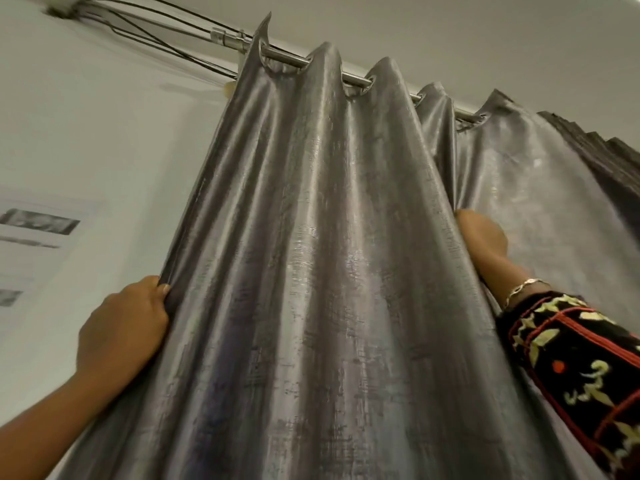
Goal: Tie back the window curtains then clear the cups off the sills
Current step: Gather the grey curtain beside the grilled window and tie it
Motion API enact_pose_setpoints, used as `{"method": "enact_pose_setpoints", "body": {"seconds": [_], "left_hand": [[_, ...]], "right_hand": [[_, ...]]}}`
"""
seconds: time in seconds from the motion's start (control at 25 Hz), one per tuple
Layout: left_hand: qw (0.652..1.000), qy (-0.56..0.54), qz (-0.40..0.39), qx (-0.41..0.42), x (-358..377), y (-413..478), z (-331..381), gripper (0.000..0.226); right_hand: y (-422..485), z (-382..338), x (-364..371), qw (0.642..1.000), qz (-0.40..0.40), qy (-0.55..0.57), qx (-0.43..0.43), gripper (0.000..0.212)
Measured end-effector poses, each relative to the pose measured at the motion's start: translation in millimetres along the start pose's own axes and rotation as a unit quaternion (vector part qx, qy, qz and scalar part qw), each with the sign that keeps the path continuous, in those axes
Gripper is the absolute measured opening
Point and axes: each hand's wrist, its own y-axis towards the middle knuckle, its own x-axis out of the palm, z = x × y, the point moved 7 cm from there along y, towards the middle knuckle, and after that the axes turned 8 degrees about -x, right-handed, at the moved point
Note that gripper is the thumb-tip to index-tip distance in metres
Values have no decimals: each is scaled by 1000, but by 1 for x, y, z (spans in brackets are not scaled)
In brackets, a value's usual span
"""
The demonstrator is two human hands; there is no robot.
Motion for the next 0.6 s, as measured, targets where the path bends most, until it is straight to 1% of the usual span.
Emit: {"method": "enact_pose_setpoints", "body": {"seconds": [0.12,0.2,0.32,0.4,0.48,0.6], "left_hand": [[1000,7,8,8,-10,0,-4,32],[1000,6,12,14,-16,3,-5,34],[1000,8,15,22,-21,6,-8,34],[999,13,27,28,-25,8,-10,33],[998,23,38,33,-28,10,-12,33],[998,29,44,40,-29,11,-12,33]], "right_hand": [[-5,-45,9,997,0,73,-20,42],[-15,-78,23,993,-20,117,-25,45],[-39,-142,53,984,-65,141,-88,42],[-57,-179,63,980,-67,130,-134,39],[-61,-197,66,978,-61,87,-180,37],[-52,-181,65,974,-59,10,-220,32]]}}
